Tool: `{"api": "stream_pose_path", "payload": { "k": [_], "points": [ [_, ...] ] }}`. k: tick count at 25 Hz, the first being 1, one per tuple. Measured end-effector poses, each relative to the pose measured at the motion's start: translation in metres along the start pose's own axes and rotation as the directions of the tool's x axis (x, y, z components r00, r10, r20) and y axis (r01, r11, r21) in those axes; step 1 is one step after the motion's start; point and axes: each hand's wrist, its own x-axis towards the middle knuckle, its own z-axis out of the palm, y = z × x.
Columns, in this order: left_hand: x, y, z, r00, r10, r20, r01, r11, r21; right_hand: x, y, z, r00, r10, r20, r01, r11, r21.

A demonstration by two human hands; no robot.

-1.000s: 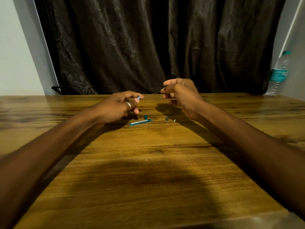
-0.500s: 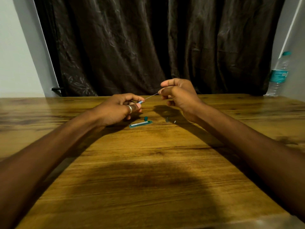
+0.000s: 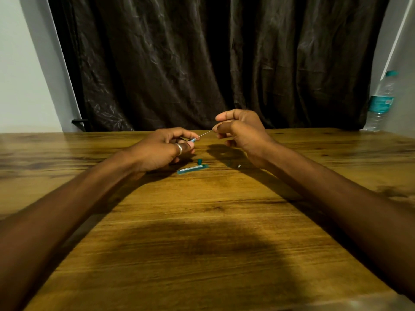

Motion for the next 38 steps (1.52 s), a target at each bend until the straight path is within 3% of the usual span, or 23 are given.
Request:
{"api": "stream_pose_path", "payload": {
  "k": [21, 38],
  "points": [
    [-0.002, 0.001, -0.004, 0.998, -0.045, 0.041, 0.044, 0.998, 0.035, -0.001, 0.000, 0.001, 0.999, -0.029, -0.045, 0.028, 0.999, -0.014],
    [0.009, -0.008, -0.002, 0.999, -0.037, 0.028, 0.038, 0.998, -0.041, -0.009, 0.003, 0.015, 0.984, -0.129, 0.121, 0.138, 0.988, -0.067]
  ]
}}
